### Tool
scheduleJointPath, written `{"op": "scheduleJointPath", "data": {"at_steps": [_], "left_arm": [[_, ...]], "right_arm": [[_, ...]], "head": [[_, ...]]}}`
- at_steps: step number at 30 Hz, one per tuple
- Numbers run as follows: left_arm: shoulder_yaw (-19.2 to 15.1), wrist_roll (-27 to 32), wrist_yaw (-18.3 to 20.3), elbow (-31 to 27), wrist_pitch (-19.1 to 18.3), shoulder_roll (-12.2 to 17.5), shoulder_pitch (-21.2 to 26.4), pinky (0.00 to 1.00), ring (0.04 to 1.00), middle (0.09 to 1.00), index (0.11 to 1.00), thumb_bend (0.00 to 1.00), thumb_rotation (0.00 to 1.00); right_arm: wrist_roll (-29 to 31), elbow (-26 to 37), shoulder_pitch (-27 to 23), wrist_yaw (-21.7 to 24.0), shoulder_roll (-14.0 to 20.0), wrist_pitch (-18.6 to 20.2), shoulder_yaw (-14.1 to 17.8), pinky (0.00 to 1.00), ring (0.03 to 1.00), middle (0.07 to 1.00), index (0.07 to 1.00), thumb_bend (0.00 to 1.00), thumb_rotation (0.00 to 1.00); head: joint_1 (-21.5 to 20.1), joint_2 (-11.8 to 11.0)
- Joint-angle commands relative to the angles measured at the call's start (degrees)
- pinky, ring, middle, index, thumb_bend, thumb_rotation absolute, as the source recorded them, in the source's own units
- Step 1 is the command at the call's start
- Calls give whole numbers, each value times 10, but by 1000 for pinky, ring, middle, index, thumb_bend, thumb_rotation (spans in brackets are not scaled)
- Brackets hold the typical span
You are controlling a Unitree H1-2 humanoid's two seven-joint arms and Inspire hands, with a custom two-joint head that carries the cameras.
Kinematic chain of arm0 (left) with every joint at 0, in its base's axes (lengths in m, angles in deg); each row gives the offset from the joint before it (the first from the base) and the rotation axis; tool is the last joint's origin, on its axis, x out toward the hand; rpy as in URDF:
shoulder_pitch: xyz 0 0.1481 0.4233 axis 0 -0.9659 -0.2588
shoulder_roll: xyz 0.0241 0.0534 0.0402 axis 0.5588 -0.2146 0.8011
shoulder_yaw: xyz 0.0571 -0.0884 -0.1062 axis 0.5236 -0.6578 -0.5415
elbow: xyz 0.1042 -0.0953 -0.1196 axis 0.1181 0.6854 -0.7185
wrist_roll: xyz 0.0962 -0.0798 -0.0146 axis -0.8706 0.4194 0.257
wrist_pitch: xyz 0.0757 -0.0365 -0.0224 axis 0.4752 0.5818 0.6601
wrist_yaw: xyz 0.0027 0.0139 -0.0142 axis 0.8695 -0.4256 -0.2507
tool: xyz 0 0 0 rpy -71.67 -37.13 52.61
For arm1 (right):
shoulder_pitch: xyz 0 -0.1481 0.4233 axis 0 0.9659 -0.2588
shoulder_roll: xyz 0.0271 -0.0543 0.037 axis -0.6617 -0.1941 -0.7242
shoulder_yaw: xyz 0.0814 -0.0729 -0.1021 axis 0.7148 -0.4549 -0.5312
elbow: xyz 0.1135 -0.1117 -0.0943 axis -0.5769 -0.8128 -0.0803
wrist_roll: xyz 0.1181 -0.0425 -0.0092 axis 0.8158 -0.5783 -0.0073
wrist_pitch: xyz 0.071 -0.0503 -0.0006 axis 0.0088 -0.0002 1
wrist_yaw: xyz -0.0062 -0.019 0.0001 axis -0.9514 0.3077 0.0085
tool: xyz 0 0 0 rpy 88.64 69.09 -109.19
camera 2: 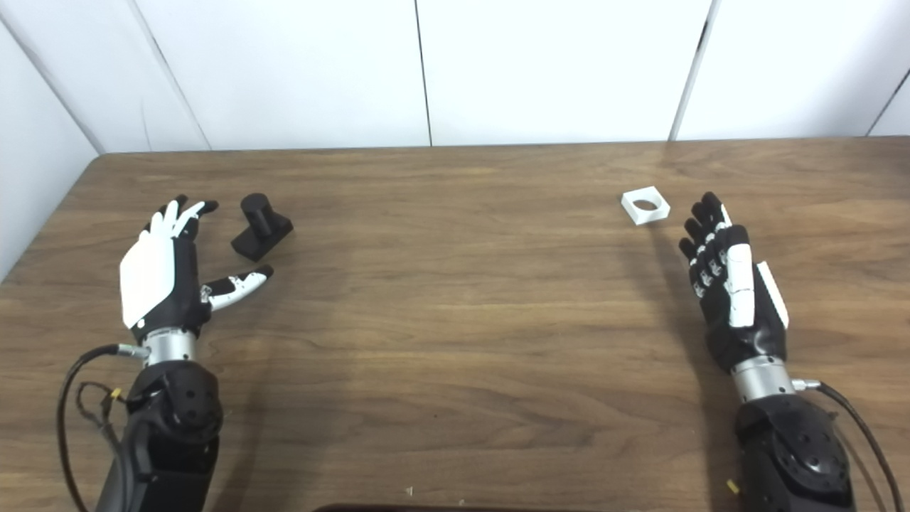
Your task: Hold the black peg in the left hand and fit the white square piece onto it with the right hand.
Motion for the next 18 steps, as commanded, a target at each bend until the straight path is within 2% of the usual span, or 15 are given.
{"op": "scheduleJointPath", "data": {"at_steps": [1,5,18], "left_arm": [[0,-20,-8,-2,0,20,27,1000,1000,972,767,738,206],[1,-26,-4,11,-7,25,37,1000,1000,972,752,730,207],[2,-20,-18,75,3,42,75,1000,1000,951,716,747,212]], "right_arm": [[8,-15,13,4,-9,-18,-1,1000,1000,1000,1000,503,1000],[6,-17,13,4,-9,-20,-1,1000,1000,1000,1000,503,1000],[7,-19,13,3,-10,-19,-1,1000,1000,1000,1000,511,1000]], "head": [[0,0],[0,0],[-1,-3]]}}
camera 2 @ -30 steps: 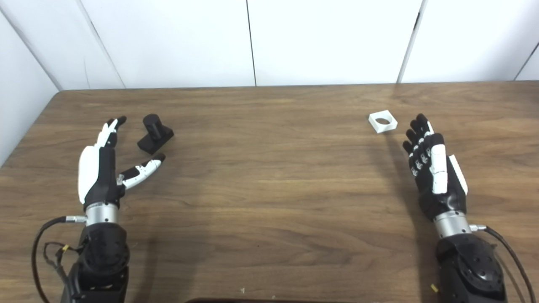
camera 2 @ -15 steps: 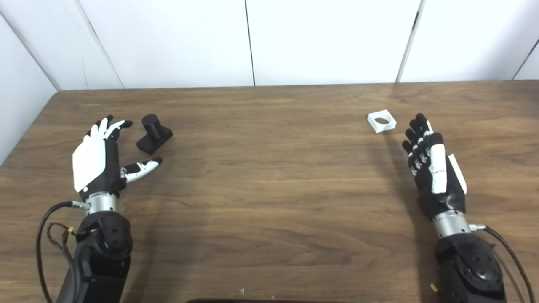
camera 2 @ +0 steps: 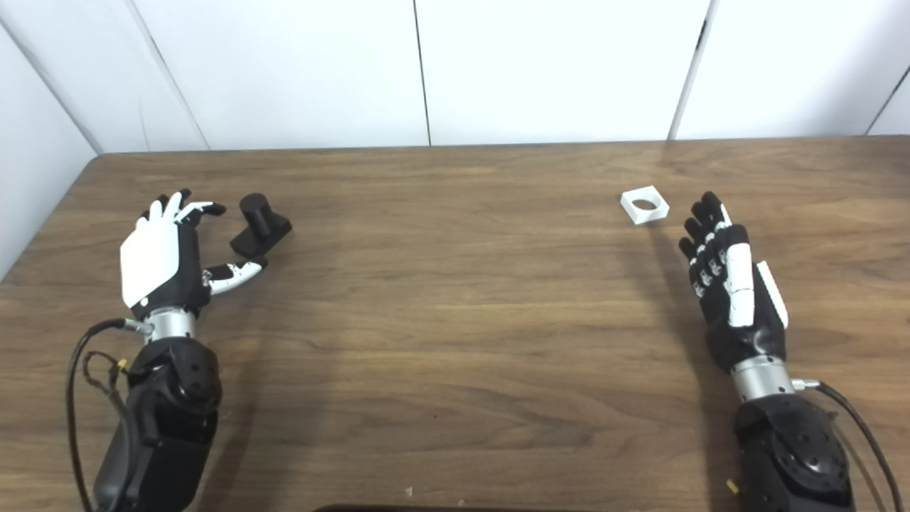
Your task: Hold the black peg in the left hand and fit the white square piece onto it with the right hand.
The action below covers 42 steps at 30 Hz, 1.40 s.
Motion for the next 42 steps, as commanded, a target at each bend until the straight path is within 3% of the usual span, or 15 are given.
{"op": "scheduleJointPath", "data": {"at_steps": [1,24,42], "left_arm": [[0,-6,-12,4,5,17,33,1000,1000,952,718,745,215],[34,-12,31,55,-21,44,91,1000,1000,973,736,736,267],[55,-13,34,100,-23,54,114,1000,1000,978,724,760,297]], "right_arm": [[7,-18,14,3,-10,-18,-1,1000,1000,1000,1000,513,1000],[7,-12,23,-1,-15,-15,-1,1000,1000,1000,1000,506,1000],[11,-17,22,-2,-16,-17,4,1000,1000,1000,1000,513,1000]], "head": [[0,0],[-6,-6],[-5,-10]]}}
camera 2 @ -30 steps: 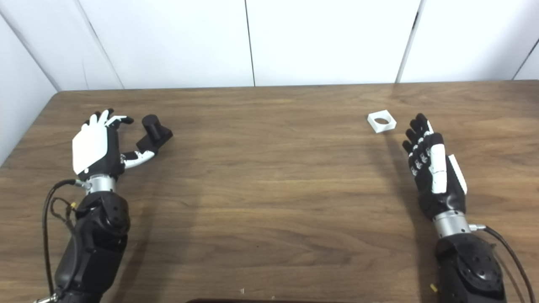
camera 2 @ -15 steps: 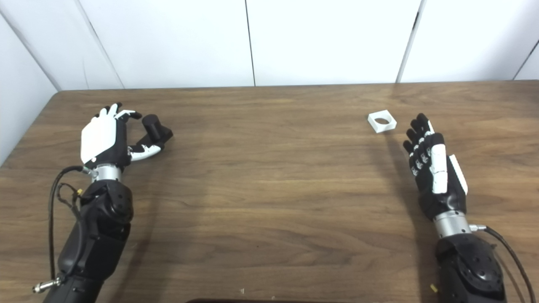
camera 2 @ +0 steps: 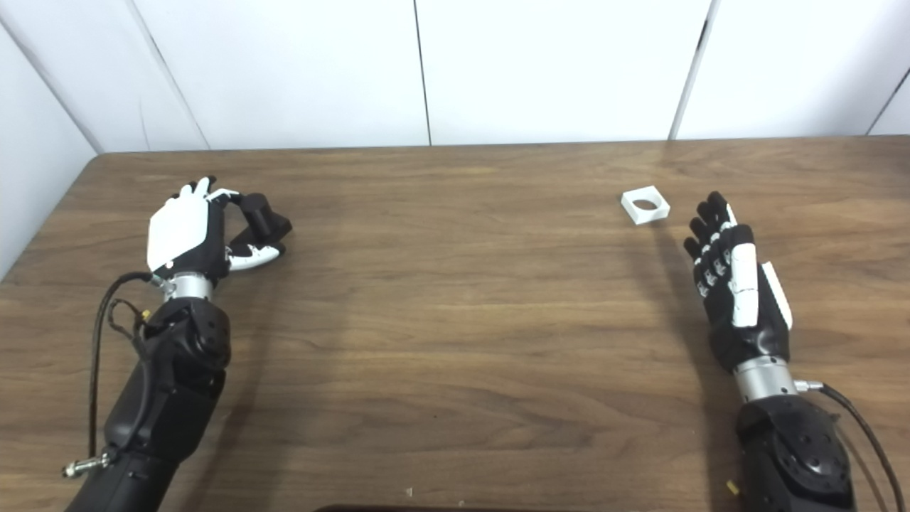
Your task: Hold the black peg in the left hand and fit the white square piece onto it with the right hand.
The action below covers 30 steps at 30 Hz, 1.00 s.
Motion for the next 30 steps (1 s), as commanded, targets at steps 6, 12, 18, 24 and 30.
{"op": "scheduleJointPath", "data": {"at_steps": [6,12,18,24,30], "left_arm": [[6,-13,-5,4,-2,25,38,1000,1000,977,704,764,308],[9,-21,-2,9,-5,27,42,1000,1000,964,661,773,286],[11,-31,4,15,-5,29,44,1000,1000,957,660,782,257],[11,-49,26,17,-6,31,48,1000,1000,955,657,780,250],[6,-73,58,15,-6,30,51,1000,1000,951,649,792,249]], "right_arm": [[10,-17,18,1,-15,-15,-1,1000,1000,1000,1000,522,1000],[14,-19,20,7,-12,-17,0,1000,1000,1000,1000,519,1000],[14,-19,22,8,-12,-16,0,1000,1000,1000,1000,550,1000],[13,-16,22,6,-13,-13,0,1000,1000,1000,1000,539,1000],[13,-15,23,3,-16,-11,2,1000,1000,1000,1000,532,1000]], "head": [[0,-1],[2,-1],[1,-1],[1,-1],[0,-1]]}}
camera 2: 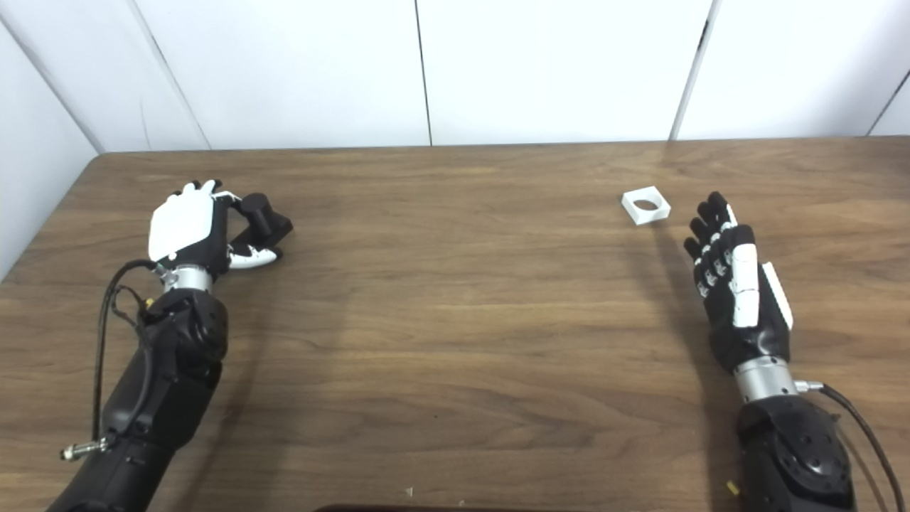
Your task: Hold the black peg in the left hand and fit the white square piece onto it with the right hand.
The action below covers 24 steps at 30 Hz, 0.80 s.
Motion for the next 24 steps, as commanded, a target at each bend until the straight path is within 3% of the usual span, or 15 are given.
{"op": "scheduleJointPath", "data": {"at_steps": [1,11,24], "left_arm": [[-7,-27,14,-8,-5,18,29,1000,1000,950,651,790,252],[-18,-55,63,-12,-5,11,32,1000,1000,932,672,816,221],[-32,-68,99,-14,-5,2,37,1000,1000,924,581,788,232]], "right_arm": [[12,-14,22,1,-15,-11,-1,1000,1000,1000,1000,530,1000],[16,-16,25,6,-13,-16,1,1000,1000,1000,1000,527,1000],[15,-16,24,6,-13,-13,3,1000,1000,1000,1000,526,1000]], "head": [[0,0],[-1,0],[-1,-2]]}}
